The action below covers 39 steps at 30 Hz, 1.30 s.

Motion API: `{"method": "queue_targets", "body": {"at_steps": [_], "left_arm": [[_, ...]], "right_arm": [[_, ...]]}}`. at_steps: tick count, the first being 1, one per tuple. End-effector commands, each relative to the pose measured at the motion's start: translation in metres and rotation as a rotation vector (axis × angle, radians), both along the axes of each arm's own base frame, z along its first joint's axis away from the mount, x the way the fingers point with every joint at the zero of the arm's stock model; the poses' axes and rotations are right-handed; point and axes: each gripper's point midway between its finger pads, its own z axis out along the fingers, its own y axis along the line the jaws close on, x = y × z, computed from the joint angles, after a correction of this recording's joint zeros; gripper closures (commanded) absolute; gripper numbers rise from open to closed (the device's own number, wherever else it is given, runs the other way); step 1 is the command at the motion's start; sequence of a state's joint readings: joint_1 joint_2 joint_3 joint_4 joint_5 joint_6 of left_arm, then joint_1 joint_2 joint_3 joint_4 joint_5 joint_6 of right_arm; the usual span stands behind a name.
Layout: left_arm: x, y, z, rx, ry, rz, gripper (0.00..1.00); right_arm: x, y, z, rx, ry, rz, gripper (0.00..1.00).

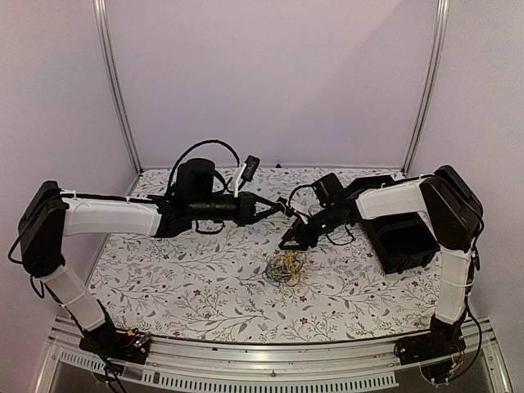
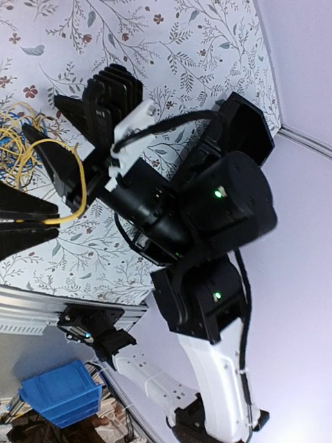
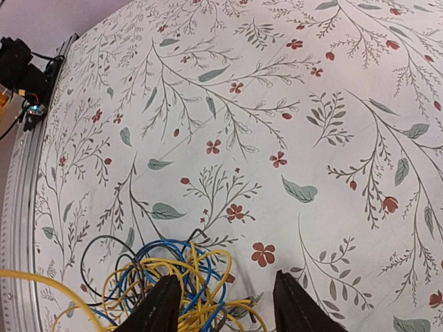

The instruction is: Untangle the cables

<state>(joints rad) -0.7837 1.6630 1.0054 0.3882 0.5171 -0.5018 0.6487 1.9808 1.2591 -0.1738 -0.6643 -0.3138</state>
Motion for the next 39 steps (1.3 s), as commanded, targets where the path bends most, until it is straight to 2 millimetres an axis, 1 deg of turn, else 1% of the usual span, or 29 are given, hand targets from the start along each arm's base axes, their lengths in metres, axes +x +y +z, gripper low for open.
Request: {"method": "queue_targets", "body": {"at_steps": [1,2,3,4,5,6,8,10,12,14,16,17,19,23,24,26,28,29,31,32,34,35,36,39], "left_arm": [[-0.001,0.012,0.062,-0.054,-0.11,0.06,1.0],[-0.002,0.015,0.075,-0.053,-0.133,0.077,1.0],[-0.002,0.019,0.095,-0.053,-0.189,0.091,1.0],[-0.003,0.024,0.123,-0.066,-0.247,0.116,1.0],[-0.004,0.03,0.146,-0.07,-0.301,0.141,1.0],[-0.008,0.039,0.174,-0.09,-0.361,0.167,1.0],[-0.012,0.055,0.225,-0.117,-0.474,0.227,1.0],[-0.019,0.072,0.28,-0.152,-0.585,0.285,1.0],[-0.026,0.087,0.329,-0.166,-0.68,0.327,1.0],[-0.034,0.097,0.373,-0.188,-0.761,0.355,1.0],[-0.042,0.104,0.407,-0.207,-0.83,0.365,1.0],[-0.045,0.107,0.42,-0.217,-0.853,0.374,1.0],[-0.049,0.112,0.442,-0.232,-0.9,0.397,1.0],[-0.056,0.121,0.472,-0.28,-0.96,0.44,1.0],[-0.059,0.126,0.48,-0.299,-0.98,0.457,1.0],[-0.069,0.138,0.498,-0.346,-1.022,0.485,1.0],[-0.075,0.147,0.512,-0.374,-1.052,0.516,1.0],[-0.074,0.149,0.514,-0.375,-1.06,0.528,1.0],[-0.07,0.147,0.51,-0.36,-1.056,0.536,1.0],[-0.066,0.142,0.504,-0.346,-1.046,0.53,1.0],[-0.059,0.133,0.489,-0.311,-1.016,0.513,1.0],[-0.055,0.128,0.479,-0.292,-0.999,0.504,1.0],[-0.052,0.125,0.471,-0.276,-0.984,0.497,1.0],[-0.044,0.115,0.44,-0.235,-0.94,0.476,1.0]], "right_arm": [[-0.003,0.009,-0.023,0.039,0.152,-0.045,0.62],[-0.004,0.008,-0.033,0.026,0.175,-0.05,0.69],[-0.006,0.008,-0.038,0.02,0.194,-0.056,0.75],[-0.008,0.007,-0.045,0.013,0.216,-0.061,0.79],[-0.01,0.005,-0.052,0.003,0.234,-0.064,0.82],[-0.01,0.004,-0.056,-0.002,0.245,-0.071,0.84],[-0.01,0.001,-0.065,-0.021,0.266,-0.09,0.84],[-0.008,-0.003,-0.077,-0.044,0.288,-0.113,0.84],[-0.006,-0.007,-0.089,-0.069,0.316,-0.14,0.84],[-0.006,-0.011,-0.099,-0.09,0.338,-0.158,0.84],[-0.005,-0.014,-0.109,-0.11,0.352,-0.172,0.86],[-0.005,-0.016,-0.112,-0.117,0.359,-0.176,0.86],[-0.006,-0.018,-0.12,-0.134,0.373,-0.182,0.86],[-0.006,-0.021,-0.128,-0.158,0.373,-0.187,0.86],[-0.006,-0.022,-0.131,-0.167,0.369,-0.191,0.88],[-0.003,-0.024,-0.134,-0.18,0.363,-0.201,0.98],[-0.003,-0.024,-0.135,-0.183,0.365,-0.195,0.98],[-0.004,-0.023,-0.135,-0.181,0.372,-0.187,0.96],[-0.007,-0.02,-0.129,-0.173,0.387,-0.156,0.81],[-0.008,-0.018,-0.124,-0.167,0.38,-0.129,0.74],[-0.006,-0.017,-0.107,-0.153,0.344,-0.094,0.64],[-0.005,-0.017,-0.094,-0.138,0.307,-0.074,0.6],[-0.001,-0.016,-0.075,-0.115,0.264,-0.066,0.57],[0.002,-0.019,-0.034,-0.081,0.186,-0.032,0.44]]}}
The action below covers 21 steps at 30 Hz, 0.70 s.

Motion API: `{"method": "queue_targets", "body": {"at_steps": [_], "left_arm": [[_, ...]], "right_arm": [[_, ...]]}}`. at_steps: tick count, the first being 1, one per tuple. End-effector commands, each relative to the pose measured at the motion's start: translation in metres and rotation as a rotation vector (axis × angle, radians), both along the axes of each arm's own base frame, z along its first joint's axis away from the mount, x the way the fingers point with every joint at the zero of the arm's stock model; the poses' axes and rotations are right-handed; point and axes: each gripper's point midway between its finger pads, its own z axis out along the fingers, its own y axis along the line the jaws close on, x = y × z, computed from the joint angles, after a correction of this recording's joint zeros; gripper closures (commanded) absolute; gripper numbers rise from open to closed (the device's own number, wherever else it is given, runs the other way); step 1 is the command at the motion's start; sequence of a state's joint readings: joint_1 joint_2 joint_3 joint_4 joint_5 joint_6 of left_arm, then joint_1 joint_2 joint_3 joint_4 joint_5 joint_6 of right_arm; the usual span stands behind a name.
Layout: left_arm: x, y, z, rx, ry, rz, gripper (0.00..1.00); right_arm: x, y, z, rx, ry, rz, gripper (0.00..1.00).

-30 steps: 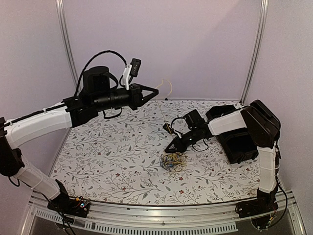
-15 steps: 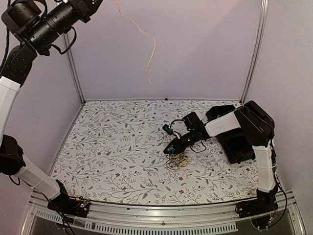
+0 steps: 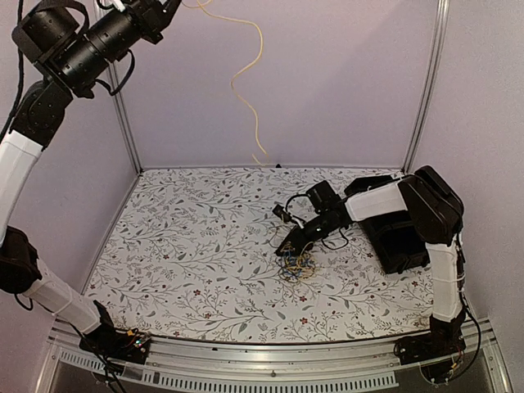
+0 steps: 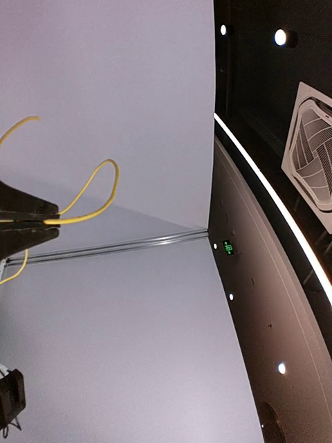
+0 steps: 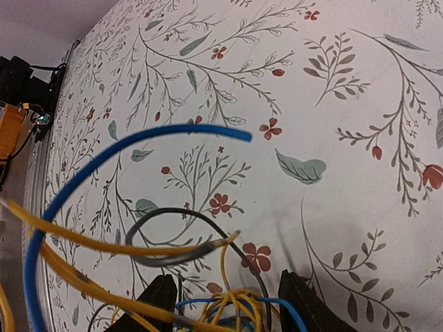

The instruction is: Untangle the cables

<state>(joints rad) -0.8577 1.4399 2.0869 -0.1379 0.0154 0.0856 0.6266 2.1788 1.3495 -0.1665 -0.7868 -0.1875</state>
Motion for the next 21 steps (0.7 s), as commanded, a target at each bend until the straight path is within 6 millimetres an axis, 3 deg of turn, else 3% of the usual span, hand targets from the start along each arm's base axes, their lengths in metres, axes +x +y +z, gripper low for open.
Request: {"method": "queue_targets", "body": {"at_steps": [1,2,11,16,21], "left_arm": [[0.014,-0.019,-0.047,0.058,0.087,0.0,1.0],[0.023,-0.023,-0.068,0.078,0.122,0.016,1.0],[0.059,-0.052,-0.18,0.209,0.298,0.055,1.0],[0.069,-0.07,-0.217,0.237,0.335,0.026,1.0],[0.073,-0.083,-0.237,0.218,0.378,-0.02,1.0]], "right_arm": [[-0.004,-0.029,0.033,-0.084,-0.08,0.02,0.4],[-0.006,-0.03,0.044,-0.08,-0.105,0.043,0.38],[-0.013,-0.043,0.138,-0.026,-0.303,0.11,0.27],[-0.002,-0.042,0.191,0.017,-0.409,0.069,0.27],[0.02,-0.035,0.241,0.065,-0.488,-0.025,0.3]]}}
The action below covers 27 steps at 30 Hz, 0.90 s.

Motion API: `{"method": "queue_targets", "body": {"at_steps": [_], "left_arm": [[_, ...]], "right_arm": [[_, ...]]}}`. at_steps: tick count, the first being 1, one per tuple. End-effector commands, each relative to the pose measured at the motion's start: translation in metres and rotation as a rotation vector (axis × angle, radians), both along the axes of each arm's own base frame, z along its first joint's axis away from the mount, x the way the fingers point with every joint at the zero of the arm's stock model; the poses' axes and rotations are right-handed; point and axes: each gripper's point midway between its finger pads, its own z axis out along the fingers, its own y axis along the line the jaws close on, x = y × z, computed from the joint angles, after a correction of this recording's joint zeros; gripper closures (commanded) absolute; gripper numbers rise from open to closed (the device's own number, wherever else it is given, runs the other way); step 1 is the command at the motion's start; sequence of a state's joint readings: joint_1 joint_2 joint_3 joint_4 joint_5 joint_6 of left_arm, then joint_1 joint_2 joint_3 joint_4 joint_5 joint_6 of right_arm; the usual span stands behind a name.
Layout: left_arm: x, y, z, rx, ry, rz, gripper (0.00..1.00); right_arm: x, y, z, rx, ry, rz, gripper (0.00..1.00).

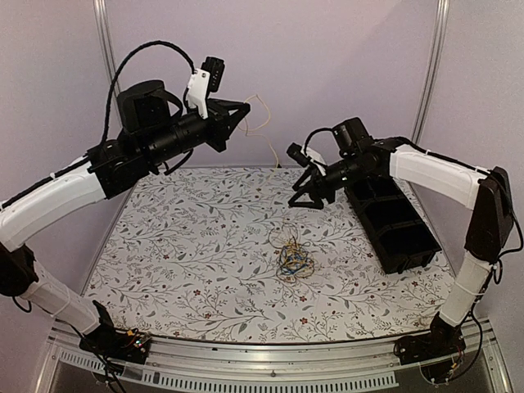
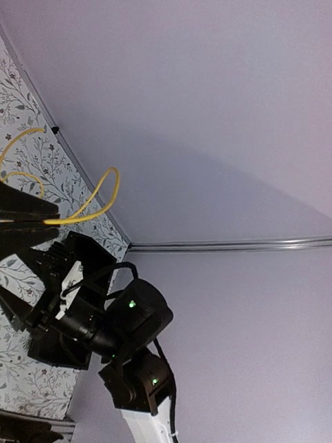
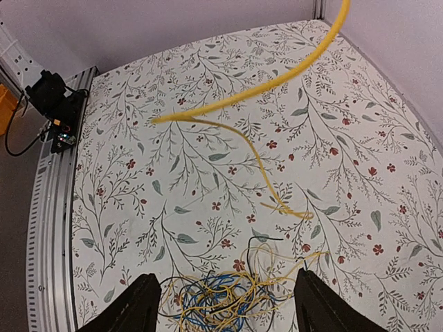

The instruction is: Untangle the cables

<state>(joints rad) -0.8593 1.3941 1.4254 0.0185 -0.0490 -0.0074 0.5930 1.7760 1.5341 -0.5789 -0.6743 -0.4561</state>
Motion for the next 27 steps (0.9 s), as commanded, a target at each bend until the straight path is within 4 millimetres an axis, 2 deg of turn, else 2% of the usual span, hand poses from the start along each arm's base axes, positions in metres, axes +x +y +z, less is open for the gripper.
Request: {"method": "queue_targets", "body": {"at_steps": [1,5,8,15,18,21,25,27], "left_arm": [[-0.001,-0.014,-0.002,-0.069,0.009,-0.05,1.0],[-0.001,-0.023,-0.009,-0.076,0.028,-0.085,1.0],[-0.003,-0.026,-0.01,-0.092,0.038,-0.105,1.0],[-0.007,-0.028,-0.01,-0.119,0.051,-0.133,1.0],[-0.008,-0.028,-0.009,-0.13,0.052,-0.142,1.0],[-0.009,-0.028,-0.01,-0.135,0.054,-0.146,1.0],[-0.008,-0.027,-0.014,-0.134,0.059,-0.137,1.0],[-0.006,-0.025,-0.018,-0.134,0.067,-0.122,1.0]], "right_arm": [[0.018,0.0,0.056,0.069,-0.086,-0.08,0.31],[0.03,0.006,0.079,0.107,-0.098,-0.109,0.31],[0.031,0.012,0.088,0.142,-0.073,-0.097,0.31],[0.036,0.021,0.091,0.188,-0.015,-0.093,0.34],[0.04,0.024,0.089,0.199,-0.007,-0.09,0.45],[0.045,0.026,0.091,0.217,0.007,-0.084,0.6],[0.053,0.02,0.098,0.245,0.022,-0.098,0.99],[0.06,0.009,0.103,0.25,0.016,-0.123,1.0]]}}
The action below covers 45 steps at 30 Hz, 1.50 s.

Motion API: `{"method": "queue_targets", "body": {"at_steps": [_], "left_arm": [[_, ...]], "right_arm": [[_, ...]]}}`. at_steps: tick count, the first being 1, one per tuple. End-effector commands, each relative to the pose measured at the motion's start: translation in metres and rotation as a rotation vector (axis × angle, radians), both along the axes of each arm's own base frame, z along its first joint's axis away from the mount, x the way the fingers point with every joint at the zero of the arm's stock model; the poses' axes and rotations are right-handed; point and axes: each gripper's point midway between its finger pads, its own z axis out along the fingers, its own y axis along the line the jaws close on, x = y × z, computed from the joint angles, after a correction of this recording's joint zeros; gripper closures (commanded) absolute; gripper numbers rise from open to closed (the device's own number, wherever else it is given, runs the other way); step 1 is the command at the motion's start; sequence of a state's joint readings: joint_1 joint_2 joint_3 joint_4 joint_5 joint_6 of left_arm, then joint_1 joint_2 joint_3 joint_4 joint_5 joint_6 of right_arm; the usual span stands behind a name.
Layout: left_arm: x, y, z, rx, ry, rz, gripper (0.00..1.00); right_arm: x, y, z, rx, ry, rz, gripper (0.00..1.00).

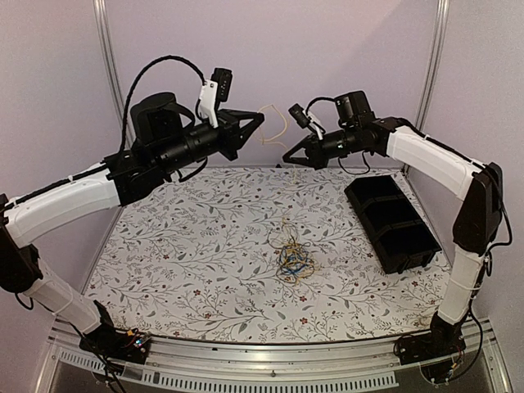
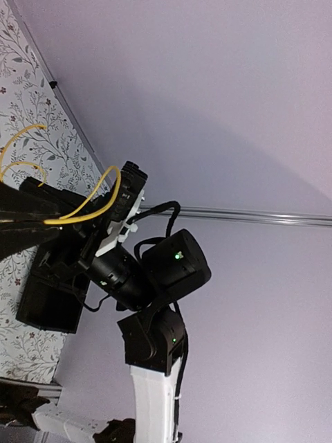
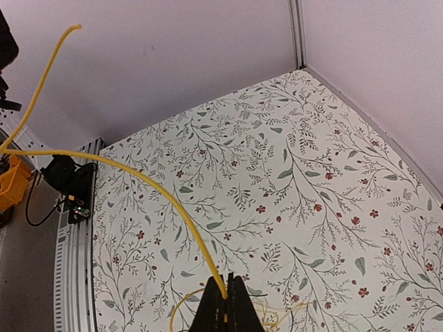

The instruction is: Untangle the cables

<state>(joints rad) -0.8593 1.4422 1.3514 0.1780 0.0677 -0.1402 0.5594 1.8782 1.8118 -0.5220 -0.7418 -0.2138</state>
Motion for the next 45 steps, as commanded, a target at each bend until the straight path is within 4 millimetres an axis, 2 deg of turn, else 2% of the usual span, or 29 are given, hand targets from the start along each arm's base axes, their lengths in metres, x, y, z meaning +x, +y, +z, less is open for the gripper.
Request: {"method": "queue_targets", "body": {"at_steps": [1,3,5,7,9,13,16,21,24,25,26,32,41,45], "left_arm": [[-0.001,0.003,-0.003,-0.021,0.005,0.015,0.97],[0.003,0.005,-0.012,-0.011,0.019,0.041,0.67],[0.007,0.008,-0.023,0.0,0.042,0.061,0.45],[0.009,0.009,-0.035,0.011,0.064,0.064,0.37],[0.013,0.012,-0.046,0.022,0.084,0.095,0.33],[0.015,0.013,-0.064,0.047,0.113,0.103,0.32],[0.016,0.015,-0.072,0.06,0.123,0.109,0.32],[0.019,0.015,-0.076,0.063,0.129,0.115,0.32],[0.019,0.013,-0.078,0.062,0.134,0.109,0.32],[0.018,0.012,-0.079,0.062,0.136,0.106,0.32],[0.018,0.012,-0.08,0.061,0.139,0.105,0.32],[0.019,0.011,-0.085,0.062,0.151,0.103,0.32],[0.021,0.01,-0.095,0.071,0.169,0.107,0.32],[0.022,0.01,-0.101,0.076,0.179,0.108,0.32]], "right_arm": [[0.017,-0.021,0.03,0.059,-0.033,-0.044,1.0],[0.031,-0.043,0.039,0.067,-0.049,-0.093,1.0],[0.045,-0.072,0.05,0.078,-0.066,-0.155,1.0],[0.06,-0.101,0.057,0.083,-0.083,-0.219,1.0],[0.072,-0.131,0.064,0.088,-0.097,-0.278,1.0],[0.095,-0.187,0.068,0.052,-0.163,-0.402,1.0],[0.107,-0.216,0.068,0.01,-0.219,-0.466,1.0],[0.122,-0.251,0.062,-0.036,-0.259,-0.541,1.0],[0.128,-0.261,0.052,-0.049,-0.253,-0.559,1.0],[0.133,-0.277,0.048,-0.056,-0.247,-0.589,1.0],[0.135,-0.283,0.043,-0.061,-0.241,-0.601,1.0],[0.146,-0.31,-0.002,-0.088,-0.166,-0.643,1.0],[0.158,-0.336,-0.073,-0.157,-0.049,-0.686,1.0],[0.159,-0.341,-0.1,-0.208,-0.006,-0.695,1.0]]}}
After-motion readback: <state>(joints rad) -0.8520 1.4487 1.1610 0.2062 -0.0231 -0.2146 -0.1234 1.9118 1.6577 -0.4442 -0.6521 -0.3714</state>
